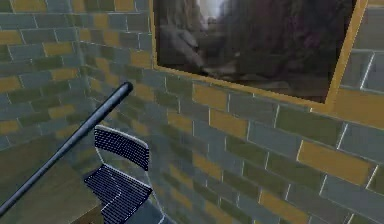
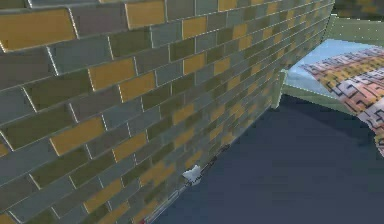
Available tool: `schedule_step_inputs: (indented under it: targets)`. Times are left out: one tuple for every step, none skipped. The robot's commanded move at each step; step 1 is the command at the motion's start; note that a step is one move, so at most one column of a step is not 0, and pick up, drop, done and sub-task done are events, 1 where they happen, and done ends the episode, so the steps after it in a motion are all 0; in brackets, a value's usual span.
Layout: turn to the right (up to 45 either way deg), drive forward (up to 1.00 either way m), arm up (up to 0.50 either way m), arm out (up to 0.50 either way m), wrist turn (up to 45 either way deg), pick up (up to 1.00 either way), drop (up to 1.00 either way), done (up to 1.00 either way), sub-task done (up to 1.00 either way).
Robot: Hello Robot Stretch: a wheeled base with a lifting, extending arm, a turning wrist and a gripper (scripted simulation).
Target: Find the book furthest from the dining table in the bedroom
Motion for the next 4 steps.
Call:
schedule_step_inputs:
  targets:
    - [0.0,0.45,0.00,0.00,0.0,0.00,0.00,0.00,0.00]
    - [-45.0,0.00,0.00,0.00,0.0,0.00,0.00,0.00,0.00]
    - [-45.0,0.00,0.00,0.00,0.0,0.00,0.00,0.00,0.00]
    - [-45.0,0.00,0.00,0.00,0.0,0.00,0.00,0.00,0.00]
